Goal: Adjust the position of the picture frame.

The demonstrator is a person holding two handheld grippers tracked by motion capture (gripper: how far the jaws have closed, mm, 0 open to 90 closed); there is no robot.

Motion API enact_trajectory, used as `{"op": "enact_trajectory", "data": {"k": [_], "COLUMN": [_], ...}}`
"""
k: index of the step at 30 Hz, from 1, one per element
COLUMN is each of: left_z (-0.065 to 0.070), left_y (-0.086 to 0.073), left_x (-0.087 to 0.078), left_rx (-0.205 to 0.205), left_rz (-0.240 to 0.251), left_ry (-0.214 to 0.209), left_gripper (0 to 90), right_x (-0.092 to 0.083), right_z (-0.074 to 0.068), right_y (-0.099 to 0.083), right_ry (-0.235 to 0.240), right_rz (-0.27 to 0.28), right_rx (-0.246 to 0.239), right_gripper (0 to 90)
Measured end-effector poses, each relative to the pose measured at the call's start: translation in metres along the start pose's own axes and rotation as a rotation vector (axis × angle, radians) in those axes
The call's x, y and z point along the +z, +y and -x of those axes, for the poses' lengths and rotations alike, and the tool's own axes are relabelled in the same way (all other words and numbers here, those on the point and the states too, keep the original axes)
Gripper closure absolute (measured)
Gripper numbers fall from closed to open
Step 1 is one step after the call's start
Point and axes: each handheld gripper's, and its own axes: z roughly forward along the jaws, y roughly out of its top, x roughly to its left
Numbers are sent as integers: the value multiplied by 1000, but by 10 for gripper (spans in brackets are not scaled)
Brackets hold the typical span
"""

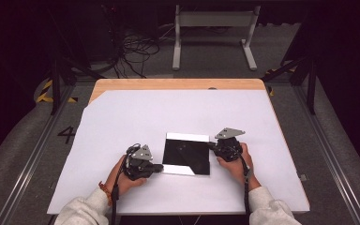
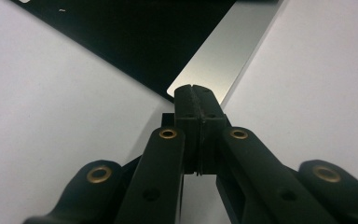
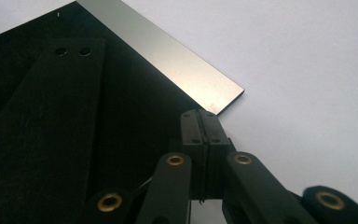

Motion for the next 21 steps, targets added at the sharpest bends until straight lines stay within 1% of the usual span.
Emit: {"op": "enact_trajectory", "data": {"k": [4,6,11,17,19,20,21], "left_z": [1,2,3,3,3,4,5], "left_y": [-1,-1,-1,-1,-1,-1,1], "left_x": [1,1,1,2,2,2,2], "left_rx": [-3,-2,16,8,8,18,36], "left_rz": [8,7,10,17,16,12,3], "left_ry": [-4,-1,7,1,6,9,21], "left_gripper": [894,895,894,894,894,894,894], "right_x": [2,2,4,4,5,5,5], "right_z": [3,3,3,4,4,4,4], "right_y": [0,1,3,3,4,4,4], "right_ry": [15,12,8,7,6,7,7], "right_rz": [8,5,4,3,1,0,0], "right_rx": [18,9,14,12,10,11,9], "right_gripper": [900,900,900,900,900,900,900]}}
